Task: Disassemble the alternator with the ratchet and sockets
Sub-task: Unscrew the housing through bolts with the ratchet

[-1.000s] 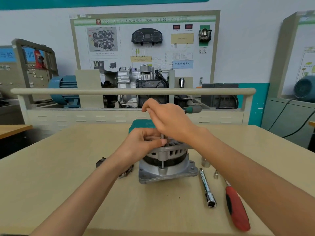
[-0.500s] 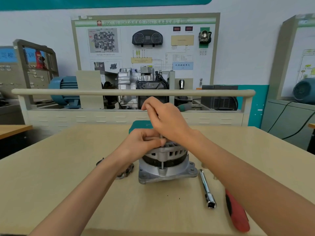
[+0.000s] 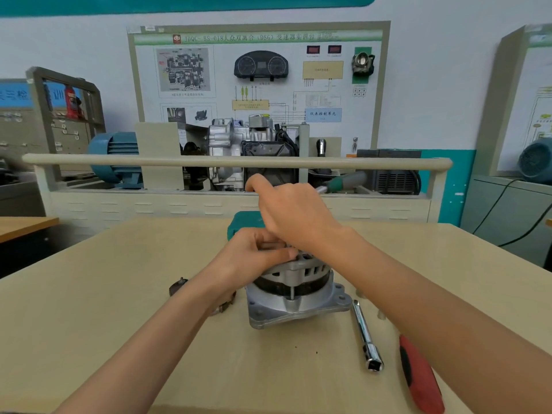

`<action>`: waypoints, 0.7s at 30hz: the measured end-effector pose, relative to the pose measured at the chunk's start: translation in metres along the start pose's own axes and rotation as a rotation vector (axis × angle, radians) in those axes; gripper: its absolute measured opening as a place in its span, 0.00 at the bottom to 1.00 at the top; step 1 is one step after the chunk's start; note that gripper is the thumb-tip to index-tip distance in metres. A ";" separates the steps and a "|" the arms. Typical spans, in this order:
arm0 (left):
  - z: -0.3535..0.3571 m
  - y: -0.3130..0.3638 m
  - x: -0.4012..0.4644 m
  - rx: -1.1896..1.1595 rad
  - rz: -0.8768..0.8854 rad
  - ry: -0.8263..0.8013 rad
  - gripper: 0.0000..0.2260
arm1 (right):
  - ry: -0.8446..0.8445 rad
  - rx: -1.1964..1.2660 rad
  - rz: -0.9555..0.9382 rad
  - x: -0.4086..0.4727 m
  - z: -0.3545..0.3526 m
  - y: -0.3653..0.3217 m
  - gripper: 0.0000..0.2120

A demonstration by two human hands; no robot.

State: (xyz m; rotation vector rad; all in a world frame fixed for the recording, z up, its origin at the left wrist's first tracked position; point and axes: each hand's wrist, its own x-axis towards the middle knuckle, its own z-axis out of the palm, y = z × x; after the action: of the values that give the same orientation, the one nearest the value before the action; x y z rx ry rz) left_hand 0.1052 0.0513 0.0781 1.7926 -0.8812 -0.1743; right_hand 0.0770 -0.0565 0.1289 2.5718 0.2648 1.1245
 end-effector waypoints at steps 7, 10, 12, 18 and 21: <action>0.016 0.004 0.007 0.161 -0.031 0.303 0.07 | -0.099 -0.125 0.239 0.003 -0.006 -0.009 0.10; 0.021 0.005 0.006 0.314 0.022 0.371 0.07 | -0.161 -0.174 0.314 0.005 -0.007 -0.006 0.09; 0.015 0.004 0.004 0.206 0.023 0.262 0.05 | -0.072 -0.161 0.217 0.002 -0.007 -0.003 0.11; -0.001 0.002 0.006 -0.051 0.000 0.039 0.04 | -0.084 0.176 0.089 -0.004 -0.005 0.010 0.17; 0.008 0.000 0.013 0.073 -0.014 0.229 0.08 | -0.160 -0.049 0.160 0.003 -0.008 0.001 0.10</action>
State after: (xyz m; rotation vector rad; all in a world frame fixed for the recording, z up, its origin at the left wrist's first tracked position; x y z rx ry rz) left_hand 0.1098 0.0369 0.0782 1.8445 -0.7191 0.0554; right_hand 0.0726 -0.0550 0.1363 2.6586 -0.0060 0.9562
